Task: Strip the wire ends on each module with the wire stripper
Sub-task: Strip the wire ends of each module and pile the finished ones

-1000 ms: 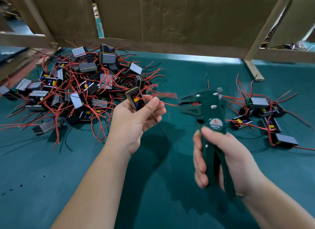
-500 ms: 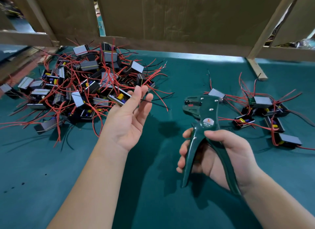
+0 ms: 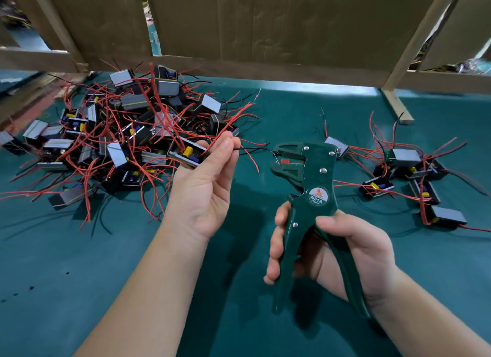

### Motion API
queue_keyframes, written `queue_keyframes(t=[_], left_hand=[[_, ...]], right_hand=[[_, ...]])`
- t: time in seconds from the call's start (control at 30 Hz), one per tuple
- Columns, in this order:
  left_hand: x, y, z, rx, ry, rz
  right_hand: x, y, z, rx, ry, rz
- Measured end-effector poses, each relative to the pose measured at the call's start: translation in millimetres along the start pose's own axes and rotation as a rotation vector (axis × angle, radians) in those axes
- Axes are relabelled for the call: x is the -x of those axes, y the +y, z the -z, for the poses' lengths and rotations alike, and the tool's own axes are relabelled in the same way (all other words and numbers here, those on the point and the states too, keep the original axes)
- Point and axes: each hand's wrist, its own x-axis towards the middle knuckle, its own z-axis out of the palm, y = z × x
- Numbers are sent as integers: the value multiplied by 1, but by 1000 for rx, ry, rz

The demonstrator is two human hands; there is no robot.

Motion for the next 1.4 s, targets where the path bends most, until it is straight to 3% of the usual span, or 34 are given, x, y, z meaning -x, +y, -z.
queue_keyframes(t=[0.3, 0.53, 0.73, 0.87, 1.03, 1.4], left_hand=[[4, -13, -4, 173, 44, 46], [7, -19, -7, 106, -3, 38], [7, -18, -6, 175, -21, 97], [7, -16, -6, 208, -53, 130], [9, -20, -7, 112, -97, 79], [7, -15, -4, -47, -135, -38]], right_hand=[[-2, 4, -2, -7, 29, 76], [-2, 3, -2, -92, 4, 143], [-6, 4, 1, -107, 177, 39], [-6, 10, -2, -85, 90, -53], [-3, 5, -3, -151, -16, 32], [5, -4, 0, -35, 2, 66]])
